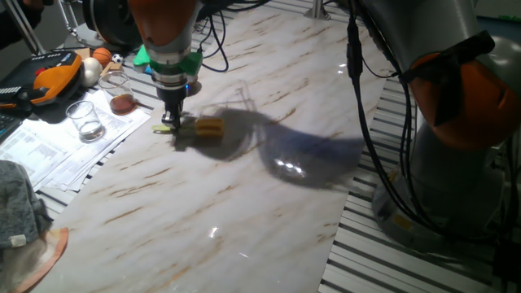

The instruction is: Scrub the table with a brush

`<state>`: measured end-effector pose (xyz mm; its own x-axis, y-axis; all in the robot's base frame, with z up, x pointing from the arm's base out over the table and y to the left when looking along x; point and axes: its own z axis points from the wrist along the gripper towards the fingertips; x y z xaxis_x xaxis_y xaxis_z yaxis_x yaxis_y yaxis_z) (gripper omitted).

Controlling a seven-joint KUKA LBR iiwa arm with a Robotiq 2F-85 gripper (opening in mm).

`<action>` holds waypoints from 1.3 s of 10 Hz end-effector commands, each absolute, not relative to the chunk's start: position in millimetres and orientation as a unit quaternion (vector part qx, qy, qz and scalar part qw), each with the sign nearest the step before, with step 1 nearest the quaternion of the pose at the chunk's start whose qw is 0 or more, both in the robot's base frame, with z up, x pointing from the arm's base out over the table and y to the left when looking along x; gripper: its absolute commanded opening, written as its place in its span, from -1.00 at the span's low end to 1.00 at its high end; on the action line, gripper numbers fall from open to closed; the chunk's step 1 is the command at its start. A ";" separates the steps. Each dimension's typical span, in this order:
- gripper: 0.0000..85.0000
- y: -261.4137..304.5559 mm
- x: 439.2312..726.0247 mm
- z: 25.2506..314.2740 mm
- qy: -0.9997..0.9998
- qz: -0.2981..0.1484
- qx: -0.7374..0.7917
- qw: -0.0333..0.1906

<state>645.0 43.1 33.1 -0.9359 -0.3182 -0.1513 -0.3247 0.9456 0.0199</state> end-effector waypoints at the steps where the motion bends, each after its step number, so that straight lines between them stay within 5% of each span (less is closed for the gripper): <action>1: -1.00 48.8 643.2 33.9 0.985 0.020 -0.157 0.072; 13: -1.00 71.4 634.9 34.0 0.986 0.005 -0.147 0.082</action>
